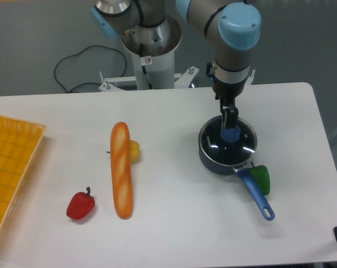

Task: Open the lid

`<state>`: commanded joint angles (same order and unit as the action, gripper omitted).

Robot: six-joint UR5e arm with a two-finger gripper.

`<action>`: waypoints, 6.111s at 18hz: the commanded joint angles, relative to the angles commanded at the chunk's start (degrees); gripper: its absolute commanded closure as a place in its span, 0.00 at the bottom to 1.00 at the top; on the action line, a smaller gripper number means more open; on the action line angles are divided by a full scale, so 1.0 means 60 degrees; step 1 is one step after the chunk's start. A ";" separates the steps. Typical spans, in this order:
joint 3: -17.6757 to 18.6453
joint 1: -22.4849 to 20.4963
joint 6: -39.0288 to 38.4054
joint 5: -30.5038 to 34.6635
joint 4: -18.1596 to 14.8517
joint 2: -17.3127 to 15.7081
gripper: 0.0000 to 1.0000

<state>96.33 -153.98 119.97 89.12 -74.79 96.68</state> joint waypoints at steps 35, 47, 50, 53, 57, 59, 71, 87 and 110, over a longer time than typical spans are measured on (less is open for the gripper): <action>0.0527 0.0307 0.0044 0.0365 0.0995 0.0556 0.00; 0.0615 0.0205 0.0161 0.0542 0.1888 0.1142 0.00; 0.0630 0.0132 0.0556 0.0556 0.2080 0.1201 0.00; 0.0615 -0.0044 0.0790 0.0527 0.2095 0.1376 0.00; 0.0630 -0.0132 0.0952 0.0512 0.2095 0.1392 0.00; 0.0659 -0.0190 0.0952 0.0483 0.2095 0.1392 0.00; 0.0908 -0.0205 0.0952 0.0380 0.2065 0.1450 0.00; 0.0864 -0.0249 0.1025 0.0439 0.2021 0.1465 0.15; 0.0602 -0.0205 0.0908 0.0512 0.1510 0.1479 0.41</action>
<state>99.94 -155.21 125.42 92.20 -65.73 105.56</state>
